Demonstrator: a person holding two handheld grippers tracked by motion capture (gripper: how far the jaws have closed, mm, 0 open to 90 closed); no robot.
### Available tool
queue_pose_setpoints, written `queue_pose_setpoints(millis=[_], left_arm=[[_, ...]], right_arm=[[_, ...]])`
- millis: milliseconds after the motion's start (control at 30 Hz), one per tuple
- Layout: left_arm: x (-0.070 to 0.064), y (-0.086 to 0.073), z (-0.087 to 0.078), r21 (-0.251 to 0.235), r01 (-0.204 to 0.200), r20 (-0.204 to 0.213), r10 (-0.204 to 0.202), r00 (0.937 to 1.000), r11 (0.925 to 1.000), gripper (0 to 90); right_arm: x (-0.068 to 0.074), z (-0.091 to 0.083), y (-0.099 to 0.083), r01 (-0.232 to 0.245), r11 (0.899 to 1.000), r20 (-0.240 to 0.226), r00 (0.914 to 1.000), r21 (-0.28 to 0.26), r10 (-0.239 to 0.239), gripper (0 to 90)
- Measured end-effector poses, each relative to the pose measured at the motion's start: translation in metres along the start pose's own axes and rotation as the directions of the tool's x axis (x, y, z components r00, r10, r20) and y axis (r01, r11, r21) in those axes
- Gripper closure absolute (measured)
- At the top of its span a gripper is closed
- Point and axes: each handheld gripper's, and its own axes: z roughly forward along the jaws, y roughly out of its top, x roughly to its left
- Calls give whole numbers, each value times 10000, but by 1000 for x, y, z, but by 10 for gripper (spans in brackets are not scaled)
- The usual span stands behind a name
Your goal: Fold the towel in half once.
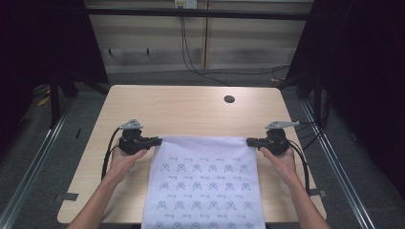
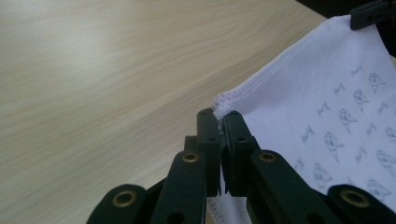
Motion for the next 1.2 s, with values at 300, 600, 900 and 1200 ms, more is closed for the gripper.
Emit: queue_pose_setpoints(millis=[300, 600, 900, 1200], left_arm=[[10, 35, -36, -1323, 57, -114, -72, 9999, 9912, 873], [23, 98, -51, -1775, -151, -848, 0, 9964, 9840, 873], [12, 166, -65, -2228, -1108, -1285, 835, 9882, 9685, 874], [-4, 114, -56, -1805, -940, -187, 921, 9956, 9791, 875]], right_arm=[[4, -18, 67, 265, 9913, -435, 9985, -1292, -323, 867], [2, -25, 133, 775, 9805, 15, 9969, -1808, -785, 866], [-4, -50, 188, 1266, 9686, 922, 9898, -2139, -1091, 870], [1, -74, 146, 1136, 9729, 188, 9935, -2015, -1121, 871]])
